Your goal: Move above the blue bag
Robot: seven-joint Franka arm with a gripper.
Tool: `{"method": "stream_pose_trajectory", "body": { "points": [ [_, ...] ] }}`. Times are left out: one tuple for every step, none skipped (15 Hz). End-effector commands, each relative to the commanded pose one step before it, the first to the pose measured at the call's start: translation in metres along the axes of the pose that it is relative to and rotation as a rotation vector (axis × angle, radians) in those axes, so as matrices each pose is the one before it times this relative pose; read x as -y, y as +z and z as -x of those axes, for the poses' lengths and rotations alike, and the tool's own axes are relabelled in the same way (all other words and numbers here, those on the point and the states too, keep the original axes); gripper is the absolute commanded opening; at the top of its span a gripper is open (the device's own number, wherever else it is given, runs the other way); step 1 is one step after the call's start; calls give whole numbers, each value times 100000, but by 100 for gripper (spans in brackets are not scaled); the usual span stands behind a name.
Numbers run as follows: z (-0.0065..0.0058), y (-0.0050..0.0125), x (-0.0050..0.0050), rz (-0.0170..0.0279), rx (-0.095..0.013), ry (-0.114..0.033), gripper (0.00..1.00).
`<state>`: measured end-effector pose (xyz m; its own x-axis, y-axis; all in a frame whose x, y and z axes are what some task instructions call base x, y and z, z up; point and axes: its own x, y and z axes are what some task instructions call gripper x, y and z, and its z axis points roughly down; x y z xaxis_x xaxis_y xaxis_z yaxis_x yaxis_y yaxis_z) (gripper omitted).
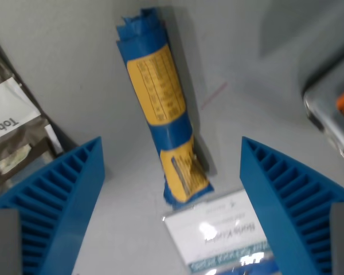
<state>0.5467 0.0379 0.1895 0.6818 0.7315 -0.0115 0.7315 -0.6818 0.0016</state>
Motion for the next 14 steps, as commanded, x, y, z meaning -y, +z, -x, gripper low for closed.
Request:
{"method": "stream_pose_trajectory", "body": {
  "points": [
    [28, 948, 509, 9030, -6879, -19542, 100],
    [-82, 289, 42, -165, 222, -161, 100],
    [-74, 252, 34, 85, 83, 463, 100],
    [-66, 220, 28, -155, 179, 293, 100],
    [-58, 191, 22, 43, 66, 496, 100],
    [-50, 165, 17, -138, 28, 436, 100],
    [-40, 142, 11, -192, 71, 462, 100],
    [-30, 121, 7, -190, 240, 897, 100],
    [-24, 96, 6, 30, 10, 639, 100],
    [-20, 74, 4, 7, -25, 636, 100],
    [-16, 60, 2, -70, -2, 598, 100],
    [-12, 51, 0, -3, 21, 506, 100],
    [-10, 45, -1, -13, 26, 628, 100],
    [0, 0, 0, 0, 0, 0, 100]
  ]
}}
